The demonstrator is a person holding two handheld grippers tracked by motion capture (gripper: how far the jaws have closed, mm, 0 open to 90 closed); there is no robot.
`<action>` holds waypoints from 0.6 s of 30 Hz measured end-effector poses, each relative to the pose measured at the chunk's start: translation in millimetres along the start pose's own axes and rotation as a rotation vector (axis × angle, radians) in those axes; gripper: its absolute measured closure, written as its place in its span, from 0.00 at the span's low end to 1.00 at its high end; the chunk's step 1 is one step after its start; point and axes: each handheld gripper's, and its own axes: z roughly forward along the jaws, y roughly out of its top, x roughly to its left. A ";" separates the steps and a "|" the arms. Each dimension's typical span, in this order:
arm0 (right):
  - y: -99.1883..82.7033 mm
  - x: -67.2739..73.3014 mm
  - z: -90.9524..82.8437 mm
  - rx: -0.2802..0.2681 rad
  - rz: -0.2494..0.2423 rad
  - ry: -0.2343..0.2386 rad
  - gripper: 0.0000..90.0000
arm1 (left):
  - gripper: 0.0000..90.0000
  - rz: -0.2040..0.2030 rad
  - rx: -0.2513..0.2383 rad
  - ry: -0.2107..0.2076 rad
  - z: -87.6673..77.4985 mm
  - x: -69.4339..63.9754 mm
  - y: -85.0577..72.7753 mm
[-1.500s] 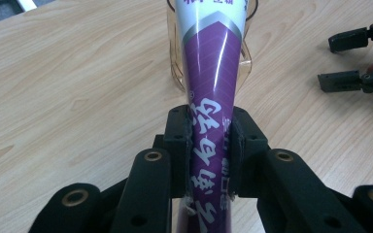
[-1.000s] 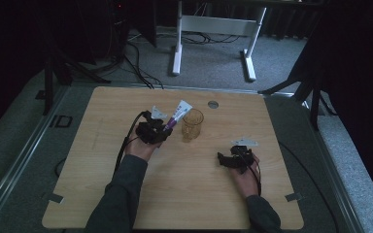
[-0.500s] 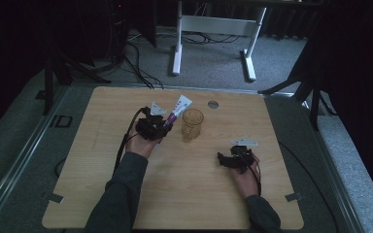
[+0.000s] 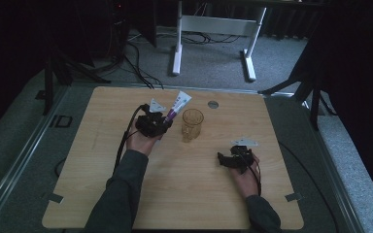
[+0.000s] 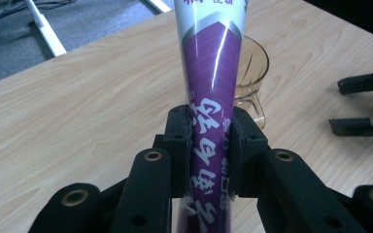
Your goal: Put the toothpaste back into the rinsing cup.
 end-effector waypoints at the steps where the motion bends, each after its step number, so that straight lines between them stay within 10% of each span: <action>1: 0.0 0.0 0.0 0.000 0.000 0.000 0.21 | 0.81 -0.001 -0.004 0.000 -0.2 0.2 0.8; 18: 0.0 0.0 0.0 0.000 0.000 0.000 0.21 | 0.81 -0.002 -0.048 0.001 0.9 1.1 8.6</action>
